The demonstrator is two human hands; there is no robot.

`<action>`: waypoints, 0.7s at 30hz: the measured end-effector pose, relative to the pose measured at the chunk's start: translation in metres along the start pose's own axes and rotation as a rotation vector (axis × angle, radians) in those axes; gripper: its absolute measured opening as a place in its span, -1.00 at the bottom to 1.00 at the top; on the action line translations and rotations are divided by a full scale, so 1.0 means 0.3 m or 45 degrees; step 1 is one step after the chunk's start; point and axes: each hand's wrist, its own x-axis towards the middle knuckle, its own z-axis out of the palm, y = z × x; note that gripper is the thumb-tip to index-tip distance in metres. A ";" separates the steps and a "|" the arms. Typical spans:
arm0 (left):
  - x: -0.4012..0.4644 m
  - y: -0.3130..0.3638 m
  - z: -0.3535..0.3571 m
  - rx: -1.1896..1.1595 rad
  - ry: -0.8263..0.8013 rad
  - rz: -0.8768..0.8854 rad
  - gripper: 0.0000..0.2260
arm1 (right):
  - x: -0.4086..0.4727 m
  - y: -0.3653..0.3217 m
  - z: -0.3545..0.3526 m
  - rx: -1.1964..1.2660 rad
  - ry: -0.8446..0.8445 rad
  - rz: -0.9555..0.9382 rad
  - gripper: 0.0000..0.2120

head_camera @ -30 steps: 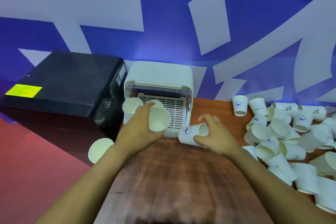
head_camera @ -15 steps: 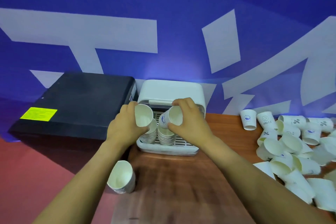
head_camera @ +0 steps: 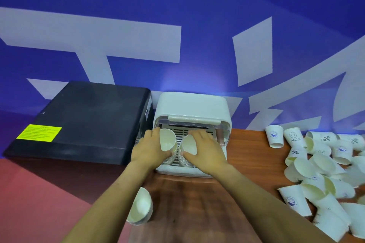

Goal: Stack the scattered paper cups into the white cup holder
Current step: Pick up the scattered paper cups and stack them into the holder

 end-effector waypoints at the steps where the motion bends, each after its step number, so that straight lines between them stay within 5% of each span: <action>1: 0.010 -0.003 0.016 0.016 -0.040 -0.014 -0.27 | 0.002 0.004 0.013 -0.010 -0.038 0.020 -0.32; 11: 0.040 -0.025 0.092 -0.091 -0.209 -0.124 -0.04 | -0.004 0.085 0.036 0.159 -0.234 0.151 -0.12; 15: 0.043 -0.039 0.097 -0.501 -0.157 -0.245 -0.10 | -0.026 0.138 0.054 0.477 -0.140 0.326 -0.06; 21: 0.069 -0.040 0.118 -0.919 -0.273 -0.523 -0.35 | -0.034 0.168 0.130 0.708 -0.281 0.477 -0.09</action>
